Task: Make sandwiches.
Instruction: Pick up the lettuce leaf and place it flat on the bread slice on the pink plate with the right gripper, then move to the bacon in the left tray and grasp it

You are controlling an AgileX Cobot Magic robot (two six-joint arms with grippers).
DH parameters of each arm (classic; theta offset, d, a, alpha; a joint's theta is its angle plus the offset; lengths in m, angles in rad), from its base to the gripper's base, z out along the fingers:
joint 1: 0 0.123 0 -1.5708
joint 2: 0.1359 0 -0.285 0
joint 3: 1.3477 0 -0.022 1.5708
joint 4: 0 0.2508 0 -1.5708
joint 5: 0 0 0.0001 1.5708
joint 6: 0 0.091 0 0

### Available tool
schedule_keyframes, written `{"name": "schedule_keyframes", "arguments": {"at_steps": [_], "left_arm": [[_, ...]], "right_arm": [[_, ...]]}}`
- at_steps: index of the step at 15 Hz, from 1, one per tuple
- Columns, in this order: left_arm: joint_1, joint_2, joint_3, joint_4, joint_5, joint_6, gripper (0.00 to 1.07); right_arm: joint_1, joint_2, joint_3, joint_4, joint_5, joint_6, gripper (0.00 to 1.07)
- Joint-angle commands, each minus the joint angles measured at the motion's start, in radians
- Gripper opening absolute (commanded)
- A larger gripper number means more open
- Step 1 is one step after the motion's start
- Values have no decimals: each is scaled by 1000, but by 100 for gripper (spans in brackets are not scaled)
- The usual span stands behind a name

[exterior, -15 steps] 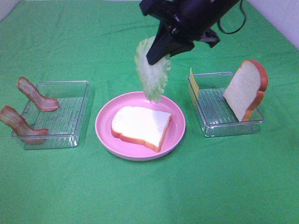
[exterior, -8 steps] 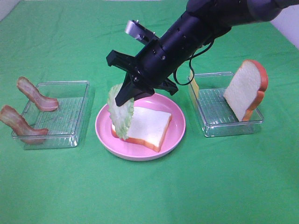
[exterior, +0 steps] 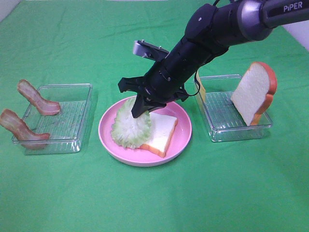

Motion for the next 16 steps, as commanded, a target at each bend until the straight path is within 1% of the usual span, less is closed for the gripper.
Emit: {"name": "schedule_keyframes", "arguments": {"at_steps": [1,3,5,7,8,10,13,16], "left_arm": [[-5,-20,1,-5,-11,-4,83],[-5,-20,1,-5,-11,-4,83],[-5,-20,1,-5,-11,-4,83],[-5,-20,1,-5,-11,-4,83],[-5,-20,1,-5,-11,-4,83],[-5,-20,1,-5,-11,-4,83],[-5,-20,1,-5,-11,-4,83],[-5,-20,1,-5,-12,-4,83]], "right_arm": [[-1,2,3,-61,-33,18,18],[-1,2,3,-150,-42,61,27],[-1,2,3,-231,-42,120,40],[-1,-16,3,-270,-32,141,62],[-1,-34,3,-273,-25,138,68],[-1,-96,3,-278,7,137,69],[-1,-230,3,-298,131,137,69],[-1,-385,3,-366,258,154,69]]}}
